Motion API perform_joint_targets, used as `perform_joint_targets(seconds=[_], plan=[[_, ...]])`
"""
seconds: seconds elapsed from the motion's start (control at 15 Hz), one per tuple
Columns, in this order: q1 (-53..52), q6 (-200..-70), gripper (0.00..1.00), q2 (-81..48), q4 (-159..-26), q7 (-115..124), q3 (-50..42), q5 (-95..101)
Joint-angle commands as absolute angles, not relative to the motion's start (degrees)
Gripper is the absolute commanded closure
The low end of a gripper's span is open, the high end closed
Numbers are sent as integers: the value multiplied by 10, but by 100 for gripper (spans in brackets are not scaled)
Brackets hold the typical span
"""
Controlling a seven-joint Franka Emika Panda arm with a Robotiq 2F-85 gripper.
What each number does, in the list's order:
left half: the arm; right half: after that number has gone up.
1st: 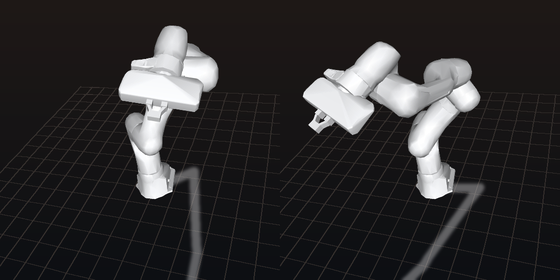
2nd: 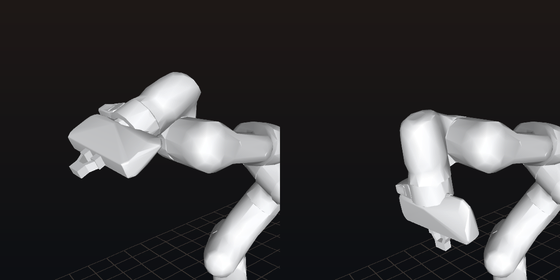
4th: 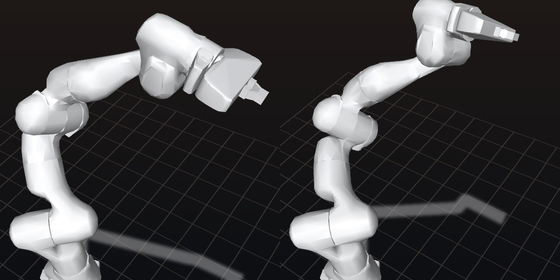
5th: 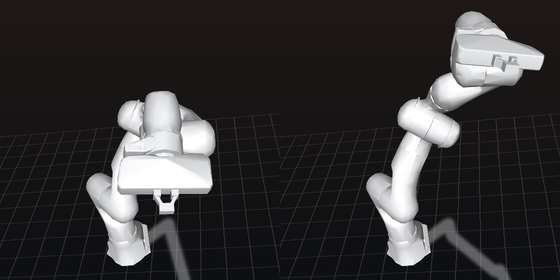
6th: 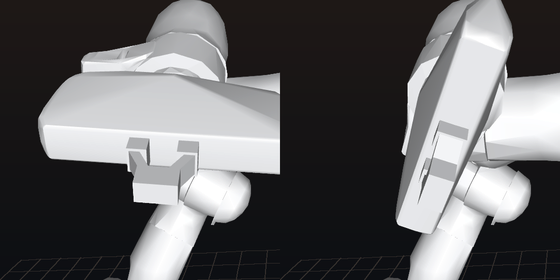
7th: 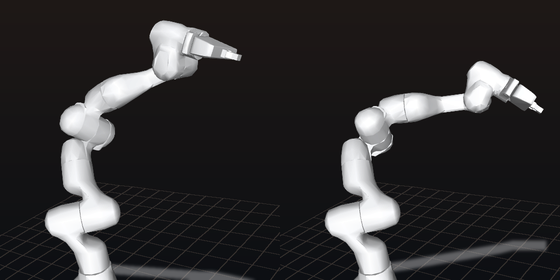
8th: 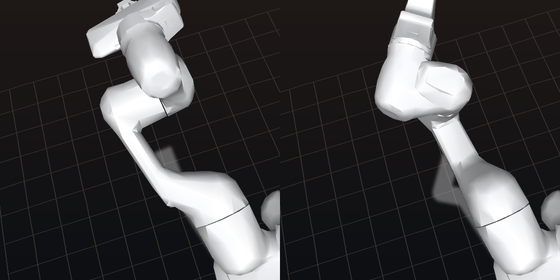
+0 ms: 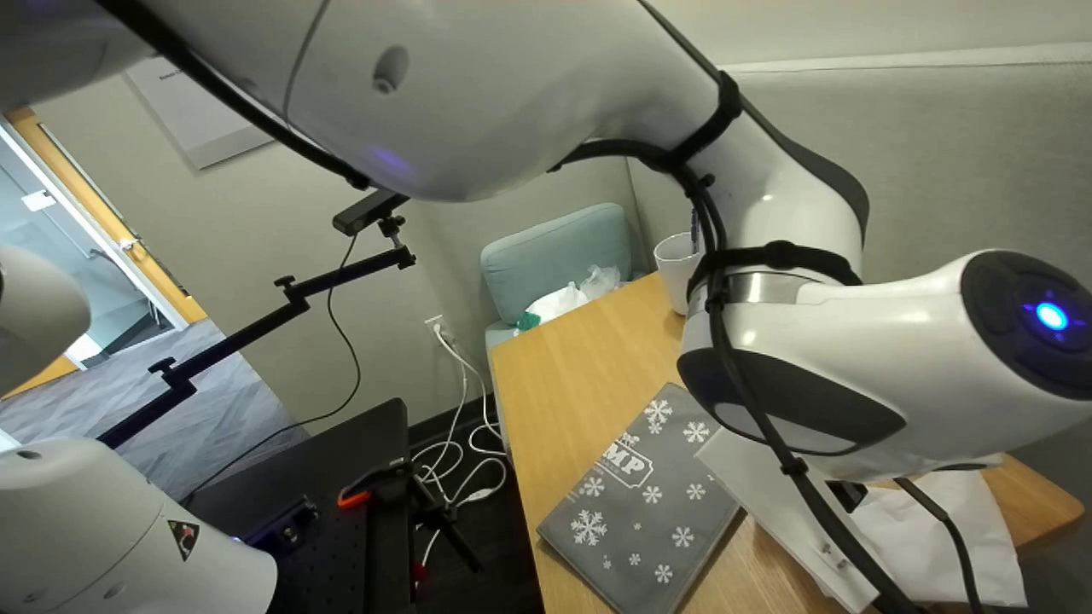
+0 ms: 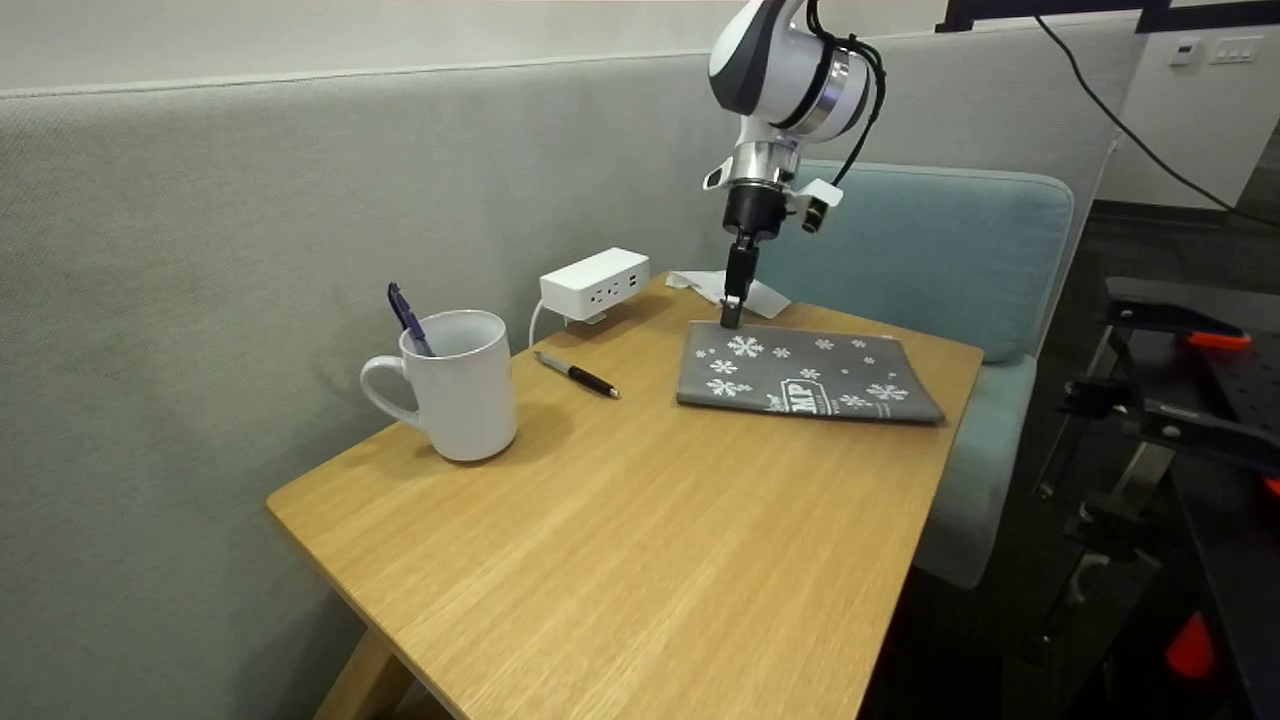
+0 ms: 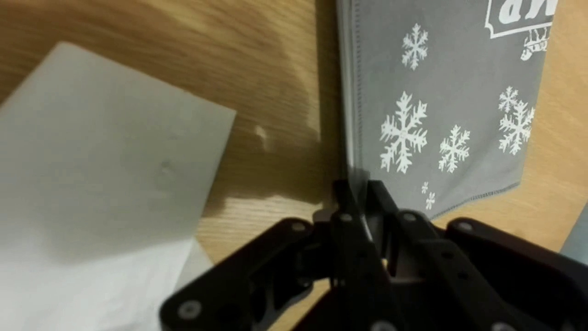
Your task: Pick up one pen from the table and put it in the white cup. Open the grey object on the table.
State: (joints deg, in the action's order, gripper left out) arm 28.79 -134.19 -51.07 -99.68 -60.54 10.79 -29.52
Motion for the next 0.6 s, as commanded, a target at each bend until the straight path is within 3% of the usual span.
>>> perform_joint_targets(seconds=[0.0, 0.53], plan=[[285, -1334, 100, -503, -996, -603, 105, -301], [261, -1451, 100, -424, -1087, -562, 94, -305]])
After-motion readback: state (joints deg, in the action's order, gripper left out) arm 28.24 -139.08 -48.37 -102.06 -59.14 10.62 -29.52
